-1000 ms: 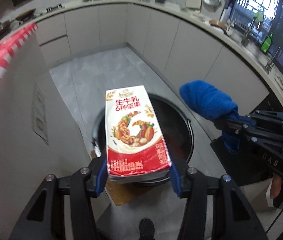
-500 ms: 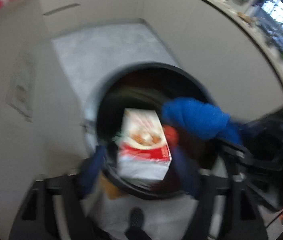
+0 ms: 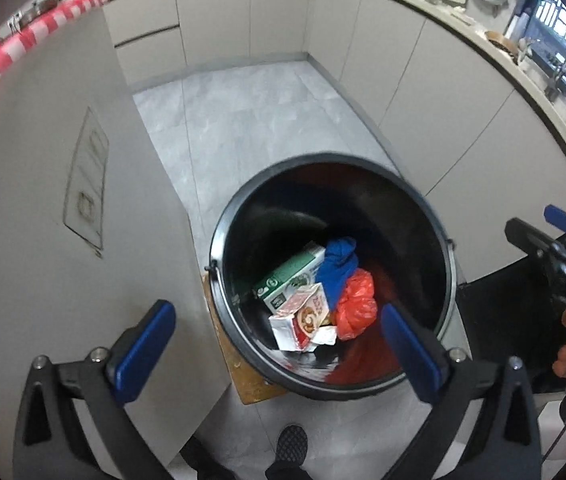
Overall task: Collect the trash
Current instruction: 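Move both grippers back over the table toward the remaining items, then grasp the blue patterned paper bowl with the left gripper while the right gripper grasps the steel wool, then carry the blue bowl and steel wool over the black bucket with both grippers, then open both grippers to drop the bowl and steel wool into the bucket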
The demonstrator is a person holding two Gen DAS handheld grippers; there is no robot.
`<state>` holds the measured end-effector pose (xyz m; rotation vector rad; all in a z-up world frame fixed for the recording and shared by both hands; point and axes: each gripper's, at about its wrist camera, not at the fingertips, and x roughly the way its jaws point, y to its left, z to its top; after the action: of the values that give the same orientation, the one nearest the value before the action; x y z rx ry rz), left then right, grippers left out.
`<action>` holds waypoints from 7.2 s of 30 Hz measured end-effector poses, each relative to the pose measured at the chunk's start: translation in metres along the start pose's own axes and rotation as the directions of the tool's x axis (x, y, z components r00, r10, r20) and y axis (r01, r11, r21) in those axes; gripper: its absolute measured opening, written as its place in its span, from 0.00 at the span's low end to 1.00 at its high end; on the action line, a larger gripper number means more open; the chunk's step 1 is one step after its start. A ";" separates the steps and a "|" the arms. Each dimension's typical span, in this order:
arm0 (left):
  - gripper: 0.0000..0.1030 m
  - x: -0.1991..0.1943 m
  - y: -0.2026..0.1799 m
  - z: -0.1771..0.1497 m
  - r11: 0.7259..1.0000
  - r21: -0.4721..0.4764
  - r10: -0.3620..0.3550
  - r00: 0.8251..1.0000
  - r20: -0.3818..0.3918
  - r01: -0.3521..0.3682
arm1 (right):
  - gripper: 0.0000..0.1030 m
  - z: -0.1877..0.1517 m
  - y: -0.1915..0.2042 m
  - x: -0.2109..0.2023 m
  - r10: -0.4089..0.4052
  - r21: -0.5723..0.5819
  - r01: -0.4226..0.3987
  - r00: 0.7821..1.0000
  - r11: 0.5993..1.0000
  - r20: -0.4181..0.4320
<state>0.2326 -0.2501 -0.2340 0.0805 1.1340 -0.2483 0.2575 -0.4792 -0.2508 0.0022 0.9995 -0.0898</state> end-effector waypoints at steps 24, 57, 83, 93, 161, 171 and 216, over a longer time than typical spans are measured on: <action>1.00 -0.139 0.045 0.025 0.995 -0.085 0.066 0.957 0.283 -0.044 | 1.00 0.046 0.059 -0.133 0.053 0.057 -0.065 0.979 0.996 0.195; 1.00 -0.227 0.371 -0.069 0.845 -0.479 0.402 0.874 0.273 -0.239 | 1.00 0.083 0.415 -0.181 0.364 -0.333 -0.289 0.912 0.898 0.192; 0.90 -0.178 0.450 -0.003 0.895 -0.410 0.308 0.909 0.279 -0.178 | 0.67 0.112 0.515 -0.093 0.325 -0.253 -0.304 0.945 0.918 0.043; 0.90 -0.156 0.453 0.008 0.898 -0.396 0.304 0.922 0.242 -0.192 | 0.59 0.115 0.516 -0.069 0.333 -0.226 -0.326 0.943 0.918 -0.005; 0.72 -0.161 0.084 0.024 0.997 0.036 -0.082 0.941 0.327 0.075 | 0.35 0.035 0.131 -0.168 0.148 0.038 -0.156 0.975 0.987 0.167; 0.72 -0.104 0.019 0.018 0.993 0.067 -0.106 0.969 0.222 0.093 | 0.35 0.008 0.065 -0.121 0.159 0.026 -0.161 0.984 0.987 0.081; 1.00 -0.006 0.015 0.013 1.000 -0.011 -0.025 0.996 0.083 0.026 | 1.00 -0.023 0.036 -0.001 0.014 -0.240 -0.022 0.999 0.971 -0.033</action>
<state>0.2451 -0.2371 -0.2242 0.0442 1.0545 -0.2654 0.2406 -0.4420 -0.2633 -0.2099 1.0365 0.0487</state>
